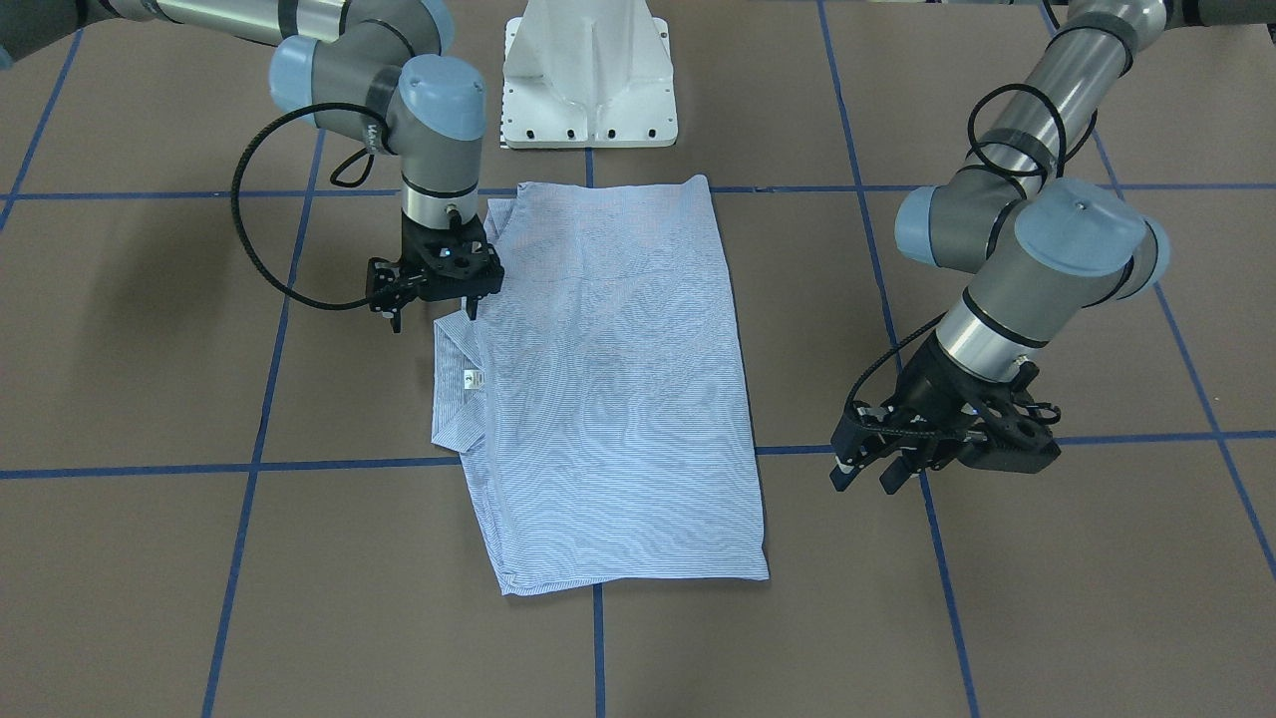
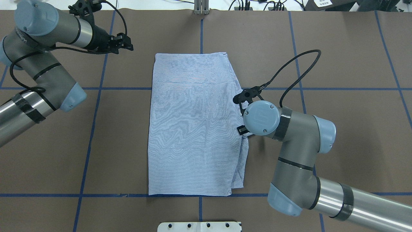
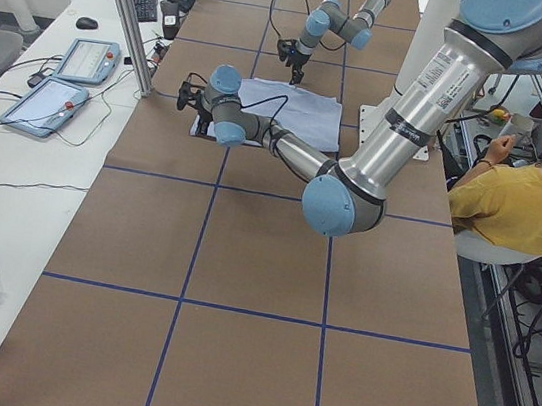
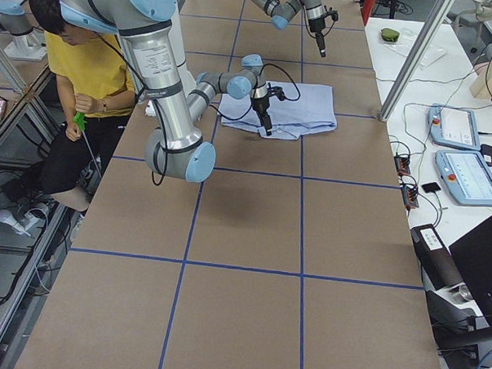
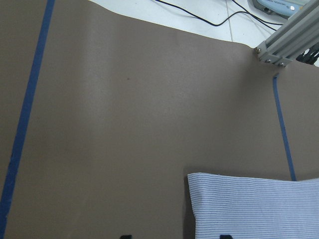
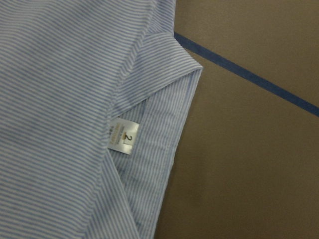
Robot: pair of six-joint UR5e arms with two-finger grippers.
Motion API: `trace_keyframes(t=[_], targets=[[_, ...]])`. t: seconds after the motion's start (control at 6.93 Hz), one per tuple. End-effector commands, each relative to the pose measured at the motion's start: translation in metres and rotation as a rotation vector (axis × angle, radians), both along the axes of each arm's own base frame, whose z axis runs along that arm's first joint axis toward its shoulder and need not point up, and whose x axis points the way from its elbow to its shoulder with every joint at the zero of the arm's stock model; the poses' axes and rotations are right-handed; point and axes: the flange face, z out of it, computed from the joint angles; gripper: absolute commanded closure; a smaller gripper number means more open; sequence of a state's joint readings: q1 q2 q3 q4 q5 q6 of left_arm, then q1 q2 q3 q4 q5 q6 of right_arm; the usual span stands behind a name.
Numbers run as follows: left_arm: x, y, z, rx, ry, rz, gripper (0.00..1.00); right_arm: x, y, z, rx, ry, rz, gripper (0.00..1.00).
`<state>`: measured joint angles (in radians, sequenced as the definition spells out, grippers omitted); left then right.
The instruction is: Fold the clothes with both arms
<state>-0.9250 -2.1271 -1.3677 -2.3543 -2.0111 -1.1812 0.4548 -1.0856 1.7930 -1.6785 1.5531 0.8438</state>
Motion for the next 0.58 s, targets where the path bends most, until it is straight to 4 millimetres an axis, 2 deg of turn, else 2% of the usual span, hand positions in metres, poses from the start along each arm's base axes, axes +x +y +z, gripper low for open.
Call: trace_keyframes(t=[0.0, 0.29, 0.43], targets=[[0.000, 0.000, -0.001, 0.000, 0.000, 0.000, 0.33, 0.017, 0.003, -0.009, -0.008, -0.031, -0.003, 0.00], [0.000, 0.000, -0.003, 0.000, 0.002, 0.001, 0.33, 0.016, 0.010, -0.024, -0.090, -0.113, 0.134, 0.00], [0.000, 0.000, -0.004, 0.001, 0.003, 0.001, 0.33, 0.014, 0.029, -0.039, -0.150, -0.179, 0.208, 0.00]])
